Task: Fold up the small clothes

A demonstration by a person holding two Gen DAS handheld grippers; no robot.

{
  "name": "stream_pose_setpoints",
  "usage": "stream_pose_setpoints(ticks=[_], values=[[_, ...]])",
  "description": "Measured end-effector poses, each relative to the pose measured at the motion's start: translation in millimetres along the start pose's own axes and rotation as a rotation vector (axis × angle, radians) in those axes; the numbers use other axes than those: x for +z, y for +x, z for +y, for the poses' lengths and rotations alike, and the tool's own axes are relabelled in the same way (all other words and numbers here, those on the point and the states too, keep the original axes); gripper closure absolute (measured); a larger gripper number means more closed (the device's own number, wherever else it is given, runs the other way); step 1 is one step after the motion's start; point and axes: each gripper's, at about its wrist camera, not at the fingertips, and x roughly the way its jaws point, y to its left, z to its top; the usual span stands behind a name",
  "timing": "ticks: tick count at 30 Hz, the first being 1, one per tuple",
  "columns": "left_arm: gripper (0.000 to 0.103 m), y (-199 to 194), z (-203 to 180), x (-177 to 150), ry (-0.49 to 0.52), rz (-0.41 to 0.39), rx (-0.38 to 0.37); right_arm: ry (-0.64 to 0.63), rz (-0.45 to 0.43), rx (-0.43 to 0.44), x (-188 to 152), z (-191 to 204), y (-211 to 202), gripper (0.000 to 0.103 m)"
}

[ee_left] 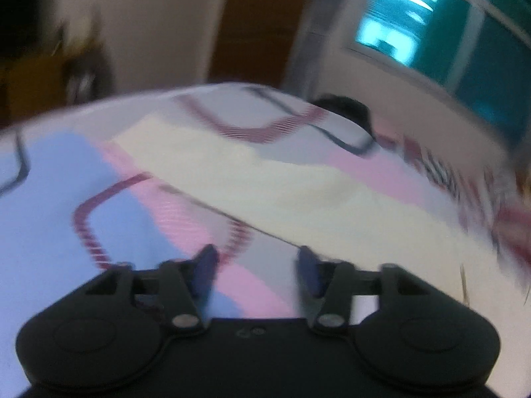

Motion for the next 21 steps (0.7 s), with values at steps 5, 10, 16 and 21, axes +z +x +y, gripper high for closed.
stream_pose_setpoints(ticks=[5, 10, 16, 21], values=[[0.063, 22, 60, 26, -0.315, -0.012, -0.125, 0.015, 0.002, -0.051, 7, -5, 13, 0.103], [0.064, 38, 84, 35, -0.453, -0.051, -0.176, 0.029, -0.062, -0.074, 14, -16, 10, 0.041], [0.101, 40, 73, 43, -0.365, -0.071, -0.124, 0.008, -0.075, -0.045, 19, -21, 11, 0.067], [0.101, 20, 41, 33, -0.279, -0.158, -0.143, 0.03, -0.062, -0.047, 17, -23, 14, 0.082]])
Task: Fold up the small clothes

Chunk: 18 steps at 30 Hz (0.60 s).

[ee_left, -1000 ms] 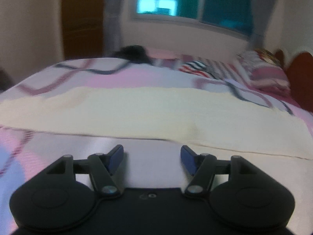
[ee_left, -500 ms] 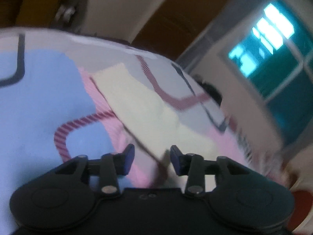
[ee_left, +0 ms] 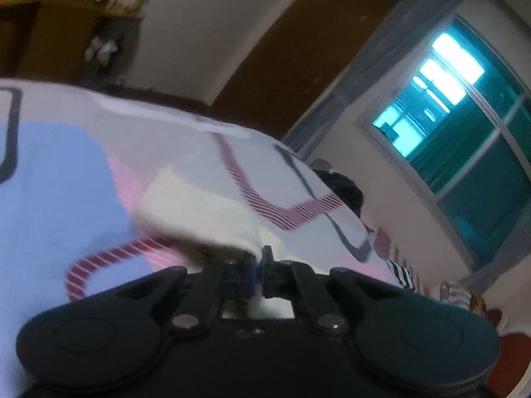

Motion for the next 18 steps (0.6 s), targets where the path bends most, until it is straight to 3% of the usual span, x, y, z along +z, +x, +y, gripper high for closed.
stream_pose_setpoints(ticks=[8, 13, 18], values=[[0.101, -1, -123, -58, 0.403, 0.104, -0.163, -0.007, 0.011, 0.051, -2, 13, 0, 0.082], [0.101, -5, -198, -121, 0.586, 0.156, -0.252, -0.025, 0.021, 0.085, -10, 22, -2, 0.082], [0.101, -10, -246, -186, 0.697, 0.227, -0.333, -0.023, 0.027, 0.107, -15, 21, -8, 0.082]])
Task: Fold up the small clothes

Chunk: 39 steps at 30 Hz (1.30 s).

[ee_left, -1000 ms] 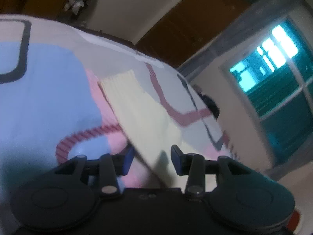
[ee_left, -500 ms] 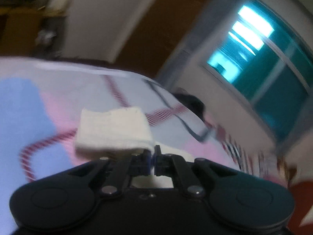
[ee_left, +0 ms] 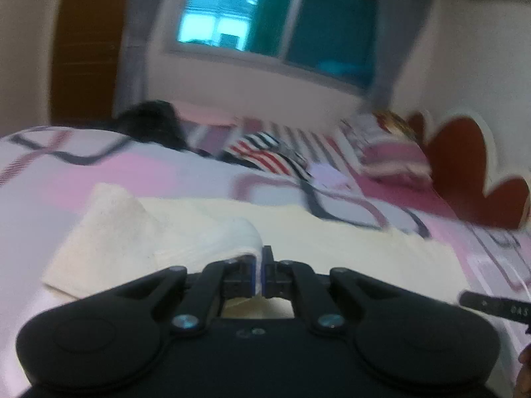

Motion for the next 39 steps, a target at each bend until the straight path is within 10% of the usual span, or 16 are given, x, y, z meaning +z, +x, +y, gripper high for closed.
stream_pose_setpoints(ticks=[3, 7, 9, 11, 20, 28, 39], values=[[0.101, 21, -30, -10, 0.056, 0.055, -0.034, 0.016, 0.004, 0.01, -1, -4, -3, 0.082], [0.069, 39, -55, -29, 0.127, 0.15, -0.048, 0.043, 0.0, 0.03, 1, -7, -7, 0.078], [0.041, 26, -54, -33, 0.141, 0.12, -0.039, 0.03, -0.005, 0.021, 3, -4, -8, 0.031], [0.037, 9, -44, -34, 0.11, 0.089, -0.022, -0.006, -0.038, 0.049, 4, 4, -12, 0.031], [0.043, -37, 57, -35, -0.088, 0.098, 0.227, -0.308, 0.03, 0.274, -4, 102, 22, 0.051], [0.042, -44, 76, -32, -0.143, 0.12, 0.217, -0.648, 0.059, 0.308, -48, 183, 62, 0.051], [0.041, -28, 63, -35, -0.117, 0.136, 0.197, -0.508, 0.065, 0.265, -39, 172, 83, 0.101]])
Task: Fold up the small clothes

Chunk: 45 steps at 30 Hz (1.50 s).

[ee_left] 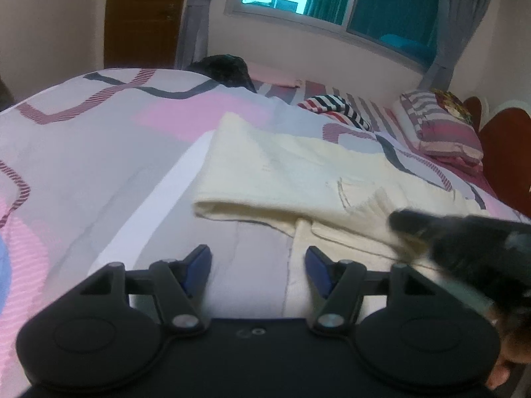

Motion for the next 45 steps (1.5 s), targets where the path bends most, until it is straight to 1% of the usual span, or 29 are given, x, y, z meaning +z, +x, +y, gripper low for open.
stream_pose_setpoints(ticks=[1, 3, 5, 6, 8, 9, 11, 14, 17, 18, 19, 20, 21, 22, 24, 25, 26, 27, 29, 31, 33, 37, 40, 42, 45], values=[[0.04, 2, -1, 1, 0.001, -0.007, -0.007, 0.028, -0.017, -0.008, 4, -5, -5, 0.101], [0.038, 6, 1, 4, -0.034, -0.033, -0.046, 0.094, -0.055, -0.013, 8, -17, -16, 0.101], [0.038, 15, 3, 7, -0.074, -0.012, -0.067, 0.129, -0.074, -0.017, 12, -29, -25, 0.101], [0.04, 19, 1, 8, -0.069, -0.001, -0.054, 0.138, -0.073, -0.016, 14, -34, -27, 0.101], [0.04, 17, -1, 8, -0.061, -0.011, -0.046, 0.121, -0.058, 0.012, 18, -37, -30, 0.101], [0.039, 17, -2, 7, -0.062, -0.008, -0.041, 0.093, -0.053, 0.006, 18, -35, -32, 0.101], [0.039, 19, -4, 5, -0.052, -0.008, -0.033, 0.044, -0.086, 0.004, 16, -30, -37, 0.101], [0.038, 20, -8, 6, -0.028, -0.003, -0.033, 0.079, -0.05, -0.016, 14, -34, -31, 0.101], [0.037, 17, -8, 5, -0.02, -0.004, -0.041, 0.077, -0.03, 0.014, 10, -31, -29, 0.1], [0.037, 17, -6, 4, -0.025, -0.005, -0.042, 0.057, -0.032, 0.018, 9, -27, -31, 0.092], [0.037, 16, -5, 3, -0.03, -0.008, -0.042, 0.035, -0.035, 0.026, 7, -21, -32, 0.081], [0.037, 16, -3, 3, -0.037, -0.012, -0.042, 0.012, -0.037, 0.034, 6, -15, -31, 0.05], [0.037, 15, -3, 3, -0.045, -0.016, -0.045, -0.012, -0.044, 0.04, 5, -10, -31, 0.038], [0.037, 15, -3, 2, -0.046, -0.017, -0.044, -0.041, -0.054, 0.05, 3, -3, -30, 0.038], [0.037, 14, -4, 1, -0.039, -0.019, -0.04, -0.075, -0.034, 0.064, 3, 6, -23, 0.039], [0.038, 14, -5, 0, -0.035, -0.018, -0.037, -0.087, -0.02, 0.057, 2, 11, -17, 0.042], [0.038, 14, -5, 0, -0.032, -0.017, -0.031, -0.095, -0.009, 0.056, 2, 14, -12, 0.053], [0.038, 14, -4, 0, -0.036, -0.016, -0.034, -0.094, 0.006, 0.056, 2, 14, -7, 0.062], [0.037, 15, -3, 1, -0.038, -0.015, -0.041, -0.09, 0.038, 0.035, 1, 14, 4, 0.07], [0.036, 16, -4, 3, -0.037, -0.015, -0.042, -0.078, 0.058, 0.025, 0, 11, 12, 0.102], [0.036, 18, -5, 4, -0.036, -0.016, -0.042, -0.044, 0.02, 0.012, 2, 3, 7, 0.101], [0.035, 23, -6, 7, -0.05, -0.021, -0.038, 0.031, -0.084, -0.038, 14, -18, -17, 0.101], [0.035, 27, -7, 10, -0.043, -0.015, -0.026, 0.059, -0.118, -0.066, 21, -35, -32, 0.101], [0.035, 26, -8, 11, -0.045, -0.017, -0.036, 0.081, -0.144, -0.096, 23, -48, -42, 0.101], [0.035, 29, -10, 11, -0.032, -0.008, -0.018, 0.111, -0.159, -0.142, 23, -66, -54, 0.101]])
